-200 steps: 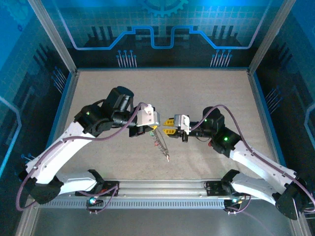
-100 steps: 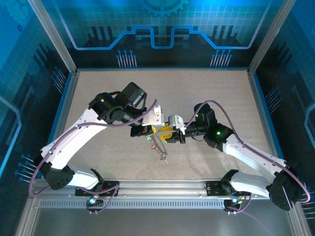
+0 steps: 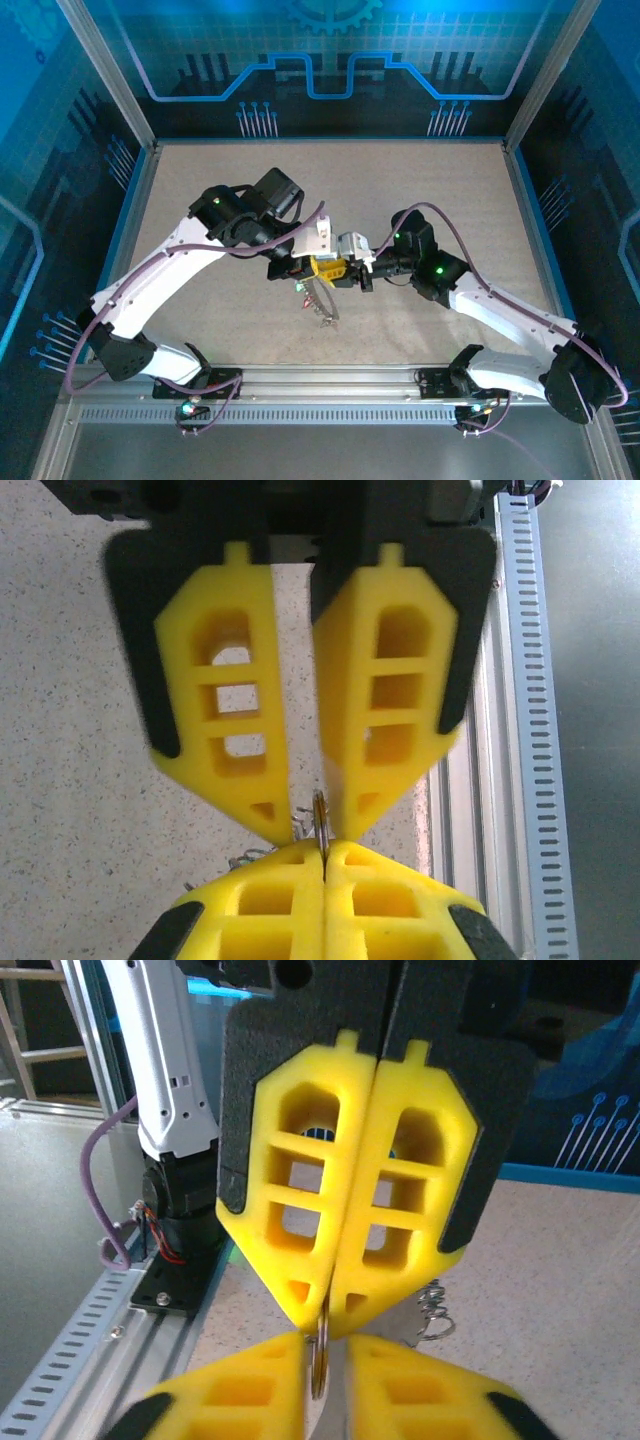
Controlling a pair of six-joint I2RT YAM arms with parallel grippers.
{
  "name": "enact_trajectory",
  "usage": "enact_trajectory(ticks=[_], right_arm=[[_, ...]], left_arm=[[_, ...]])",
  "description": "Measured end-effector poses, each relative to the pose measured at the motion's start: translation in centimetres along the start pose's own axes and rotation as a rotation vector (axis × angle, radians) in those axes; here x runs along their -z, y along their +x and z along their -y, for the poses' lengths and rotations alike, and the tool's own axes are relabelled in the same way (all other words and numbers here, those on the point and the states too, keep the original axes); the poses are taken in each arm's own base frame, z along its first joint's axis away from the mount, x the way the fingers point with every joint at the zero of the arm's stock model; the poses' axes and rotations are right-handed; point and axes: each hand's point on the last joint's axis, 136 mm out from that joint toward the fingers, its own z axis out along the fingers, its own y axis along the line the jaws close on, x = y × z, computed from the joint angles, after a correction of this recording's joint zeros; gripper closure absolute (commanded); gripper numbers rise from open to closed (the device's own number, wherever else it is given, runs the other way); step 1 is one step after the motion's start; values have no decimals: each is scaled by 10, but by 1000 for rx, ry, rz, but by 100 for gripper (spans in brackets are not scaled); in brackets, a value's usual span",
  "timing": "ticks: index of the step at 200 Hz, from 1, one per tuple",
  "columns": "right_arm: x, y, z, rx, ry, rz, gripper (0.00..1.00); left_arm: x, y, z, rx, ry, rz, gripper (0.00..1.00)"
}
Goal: Put the keys on the keyring
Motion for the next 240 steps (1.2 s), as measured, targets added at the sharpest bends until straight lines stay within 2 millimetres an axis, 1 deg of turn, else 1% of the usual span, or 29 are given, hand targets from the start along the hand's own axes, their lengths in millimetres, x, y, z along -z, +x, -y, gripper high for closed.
enact_trajectory(ticks=[5, 35, 48, 53, 76, 92, 102, 111, 124, 136, 149, 175, 194, 224, 240], right_arm=[[0, 1, -1, -4, -3, -2, 100], [-2, 2, -3, -5, -17, -5, 100], [-2, 1, -2, -5, -15, -3, 100], [-2, 0, -2, -5, -13, 0, 100], [-3, 5, 2, -47, 20, 11, 100], [-3, 14, 3, -92, 43, 23, 100], [-3, 18, 4, -120, 53, 33, 100], [-3, 18, 5, -134, 63, 46, 100], [-3, 14, 7, -148, 74, 78, 100], [-2, 7, 9, -149, 84, 111, 100], [-1, 2, 12, -152, 99, 139, 100], [0, -6, 16, -155, 109, 175, 100], [-1, -7, 17, -158, 109, 185, 100], [-1, -7, 18, -167, 109, 188, 100], [-1, -8, 18, -166, 112, 189, 100]], left_arm=[[0, 1, 1, 2, 2, -2, 100], [1, 3, 3, 11, 9, -10, 100], [1, 2, 2, 14, 5, -8, 82], [1, 2, 2, 11, 2, -4, 79], [8, 1, 4, -6, -40, 42, 78], [18, 8, 8, -5, -91, 100, 74], [25, 12, 11, 2, -132, 147, 74], [29, 16, 14, 7, -176, 204, 74], [33, 22, 20, 14, -221, 282, 74], [30, 27, 23, 38, -240, 332, 74], [25, 30, 22, 68, -252, 372, 74], [5, 32, 10, 145, -257, 430, 74], [-7, 32, 2, 187, -258, 465, 75], [-7, 21, -9, 189, -272, 510, 73], [-9, 18, -11, 188, -274, 515, 72]])
